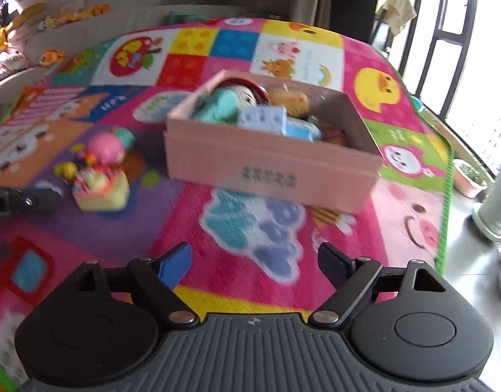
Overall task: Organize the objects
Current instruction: 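Grasp the red Hello Kitty toy with the left tool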
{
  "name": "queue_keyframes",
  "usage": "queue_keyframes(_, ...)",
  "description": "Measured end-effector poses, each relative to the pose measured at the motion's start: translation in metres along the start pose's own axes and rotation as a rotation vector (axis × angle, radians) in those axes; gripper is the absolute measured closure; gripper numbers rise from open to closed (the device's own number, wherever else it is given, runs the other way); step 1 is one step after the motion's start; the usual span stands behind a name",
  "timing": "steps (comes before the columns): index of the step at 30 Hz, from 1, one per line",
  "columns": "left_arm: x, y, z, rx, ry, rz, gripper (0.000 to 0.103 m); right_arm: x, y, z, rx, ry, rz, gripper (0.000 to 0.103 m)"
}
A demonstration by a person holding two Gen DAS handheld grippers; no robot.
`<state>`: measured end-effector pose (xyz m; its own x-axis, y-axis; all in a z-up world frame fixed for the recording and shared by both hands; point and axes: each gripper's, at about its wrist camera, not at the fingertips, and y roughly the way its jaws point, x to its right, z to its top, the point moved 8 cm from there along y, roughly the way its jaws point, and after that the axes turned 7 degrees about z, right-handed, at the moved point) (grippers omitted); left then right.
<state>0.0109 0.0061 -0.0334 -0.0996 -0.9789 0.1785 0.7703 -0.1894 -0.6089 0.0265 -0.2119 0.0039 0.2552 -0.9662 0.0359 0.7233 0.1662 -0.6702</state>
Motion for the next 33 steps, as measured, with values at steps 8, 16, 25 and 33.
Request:
queue_keyframes(8, 0.041, -0.001, -0.008, -0.055, 0.197, 0.042, 0.057, 0.023, 0.001, -0.017, 0.050, 0.184, 0.036, 0.000)
queue_keyframes(16, 0.062, 0.009, -0.006, -0.079, 0.238, 0.047, 0.041, 0.039, -0.002, -0.024, 0.078, 0.316, 0.067, 0.000)
queue_keyframes(25, 0.034, 0.005, 0.045, 0.050, 0.105, 0.112, 0.044, 0.044, -0.004, -0.024, 0.109, 0.369, 0.107, 0.000)
queue_keyframes(33, 0.058, 0.016, 0.020, -0.035, 0.162, -0.023, 0.043, 0.044, -0.004, -0.024, 0.110, 0.370, 0.107, 0.000)
